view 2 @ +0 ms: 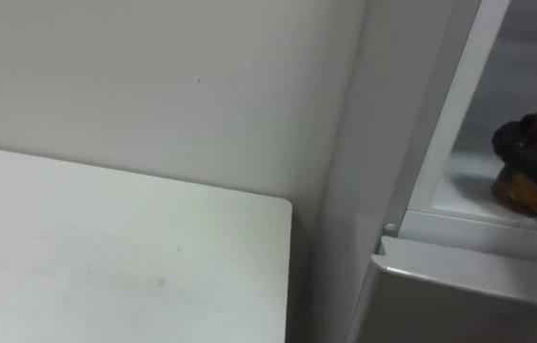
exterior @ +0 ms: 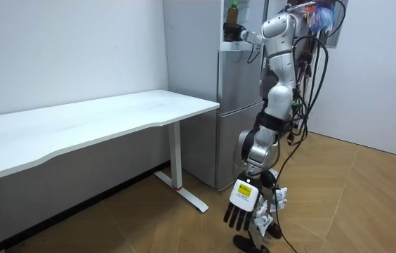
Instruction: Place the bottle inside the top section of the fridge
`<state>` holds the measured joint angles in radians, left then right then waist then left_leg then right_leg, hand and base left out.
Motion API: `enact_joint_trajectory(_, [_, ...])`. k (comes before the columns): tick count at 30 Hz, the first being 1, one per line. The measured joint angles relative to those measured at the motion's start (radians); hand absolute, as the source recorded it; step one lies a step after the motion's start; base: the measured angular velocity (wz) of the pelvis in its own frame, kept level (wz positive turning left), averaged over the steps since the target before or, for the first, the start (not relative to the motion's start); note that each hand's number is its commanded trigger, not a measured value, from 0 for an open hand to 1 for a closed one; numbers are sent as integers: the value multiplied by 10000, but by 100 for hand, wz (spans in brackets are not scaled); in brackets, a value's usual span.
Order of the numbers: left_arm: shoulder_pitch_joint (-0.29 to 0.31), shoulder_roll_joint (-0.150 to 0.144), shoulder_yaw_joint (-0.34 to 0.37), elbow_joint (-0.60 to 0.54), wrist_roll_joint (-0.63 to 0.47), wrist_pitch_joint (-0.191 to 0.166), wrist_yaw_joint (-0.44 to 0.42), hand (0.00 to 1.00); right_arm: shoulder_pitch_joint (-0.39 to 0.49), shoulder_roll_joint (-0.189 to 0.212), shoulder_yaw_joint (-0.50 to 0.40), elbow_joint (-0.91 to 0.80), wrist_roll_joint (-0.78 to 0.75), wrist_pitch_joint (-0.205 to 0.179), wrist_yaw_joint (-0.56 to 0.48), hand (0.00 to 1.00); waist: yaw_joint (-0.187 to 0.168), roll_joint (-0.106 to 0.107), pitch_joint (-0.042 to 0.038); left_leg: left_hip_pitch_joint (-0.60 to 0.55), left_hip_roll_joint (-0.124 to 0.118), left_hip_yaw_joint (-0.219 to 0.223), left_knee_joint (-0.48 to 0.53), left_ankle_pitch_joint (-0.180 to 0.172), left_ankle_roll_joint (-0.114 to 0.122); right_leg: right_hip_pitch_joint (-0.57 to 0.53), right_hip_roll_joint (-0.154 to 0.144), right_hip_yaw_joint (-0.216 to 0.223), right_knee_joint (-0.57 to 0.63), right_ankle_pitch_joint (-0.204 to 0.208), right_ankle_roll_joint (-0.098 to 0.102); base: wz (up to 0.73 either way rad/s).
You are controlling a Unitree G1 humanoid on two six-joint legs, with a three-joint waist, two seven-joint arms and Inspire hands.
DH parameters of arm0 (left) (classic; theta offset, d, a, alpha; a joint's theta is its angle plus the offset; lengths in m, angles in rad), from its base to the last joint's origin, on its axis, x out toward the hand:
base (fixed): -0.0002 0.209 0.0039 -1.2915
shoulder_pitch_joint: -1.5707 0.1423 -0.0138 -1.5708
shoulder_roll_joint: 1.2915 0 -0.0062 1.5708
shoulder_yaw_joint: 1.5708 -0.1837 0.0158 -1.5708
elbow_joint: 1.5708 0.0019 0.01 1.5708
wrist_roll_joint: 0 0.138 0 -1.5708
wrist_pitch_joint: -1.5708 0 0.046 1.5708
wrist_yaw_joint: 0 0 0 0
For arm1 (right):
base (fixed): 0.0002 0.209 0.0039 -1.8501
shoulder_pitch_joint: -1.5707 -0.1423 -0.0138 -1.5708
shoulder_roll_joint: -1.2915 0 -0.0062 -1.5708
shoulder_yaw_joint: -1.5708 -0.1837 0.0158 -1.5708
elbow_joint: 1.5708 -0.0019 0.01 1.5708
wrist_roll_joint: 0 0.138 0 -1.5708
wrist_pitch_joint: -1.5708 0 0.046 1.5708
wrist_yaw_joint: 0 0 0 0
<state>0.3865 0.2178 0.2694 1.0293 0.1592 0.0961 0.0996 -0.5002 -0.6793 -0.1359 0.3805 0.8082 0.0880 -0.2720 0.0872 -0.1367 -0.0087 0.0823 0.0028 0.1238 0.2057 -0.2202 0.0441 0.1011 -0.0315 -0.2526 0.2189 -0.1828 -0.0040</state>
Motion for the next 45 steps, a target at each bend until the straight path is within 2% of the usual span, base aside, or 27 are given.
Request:
enact_joint_trajectory(5, [21, 37, 3, 23, -135, 72, 51, 0, -192, -1, 177, 490, -418, -29, 256, 100, 83, -129, 86, -18, -16, -166, 17, 14, -18, 39, -19, -240, 1, 0, 0, 8])
enact_joint_trajectory(8, [64, 60, 26, 37, -413, 53, 56, 0, -365, -28, 379, 890, -453, -49, 349, 100, 309, -163, 64, -20, -8, -204, 15, 13, -21, 51, -10, -292, -3, 0, 0, 1])
enact_joint_trajectory(11, [108, 136, 33, 153, -691, 33, 48, 0, -387, -78, 379, 1225, -385, -140, 344, 100, 489, -168, 63, -20, -37, -331, 14, 13, -21, 165, -33, -557, -127, 0, 0, 12])
enact_joint_trajectory(15, [339, 223, 66, 327, -687, 78, -7, 0, -502, -144, 364, 1685, -1095, -378, 237, 100, 681, -150, 69, -24, -47, -520, 10, 19, -32, 249, -31, -770, -183, 0, 1, 12])
enact_joint_trajectory(18, [491, 217, 65, 341, -706, 91, -14, 0, -586, -145, 413, 2076, -1686, -705, 97, 100, 904, -149, 71, -15, -54, -534, 15, 17, -36, 354, -13, -771, -332, 0, 1, 4])
enact_joint_trajectory(22, [535, 224, 63, 323, -923, 87, 54, 0, -599, -147, 430, 2433, -1810, -963, -256, 100, 1003, -135, 85, -139, -84, -785, 215, -18, -53, 413, -16, -918, -350, 0, 1, 16])
enact_joint_trajectory(24, [553, 323, 57, 313, -1168, 77, 67, 0, -617, -150, 452, 2687, -1613, -1207, -336, 100, 1056, -134, 86, -411, -82, -906, 469, -63, -75, 298, -5, -985, -347, 1, 0, 13])
enact_joint_trajectory(25, [554, 393, 55, 304, -1306, 84, 77, 0, -666, -163, 492, 2867, -1446, -1334, -343, 73, 1075, -112, 89, -526, -82, -972, 592, -74, -83, 262, 3, -994, -344, 3, -4, 13])
enact_joint_trajectory(27, [547, 488, 46, 283, -1396, 82, 84, 0, -812, -288, 657, 3179, -1404, -1436, -343, 9, 1100, -61, 105, -646, -79, -1043, 741, -86, -86, 244, 13, -1061, -347, 6, -10, 14])
enact_joint_trajectory(28, [540, 537, 25, 258, -1514, 84, 87, 0, -954, -317, 757, 3351, -1370, -1465, -378, 0, 1105, -1, 119, -776, -61, -1102, 902, -137, -92, 206, 24, -1073, -346, 17, -27, 12])
enact_joint_trajectory(32, [542, 707, 27, 203, -1684, 116, 196, 0, -1284, -399, 946, 3731, -1176, -1565, -452, 0, 1114, 109, 128, -1096, -2, -1217, 1214, -236, -178, 58, 62, -1100, -341, 77, -126, 6])
enact_joint_trajectory(36, [541, 690, 15, -17, -1674, 220, 258, 0, -1545, -428, 1061, 4030, -1276, -1647, -518, 0, 1134, 254, 116, -1223, 22, -1246, 1332, -192, -155, -18, 93, -1098, -328, 123, -201, 1])
enact_joint_trajectory(45, [540, 683, 12, -337, -1678, 244, 258, 0, -1550, -444, 1170, 4023, -1506, -1744, -443, 0, 1113, 267, 114, -1221, 18, -1255, 1329, -174, -164, -15, 100, -1093, -335, 125, -206, 0])
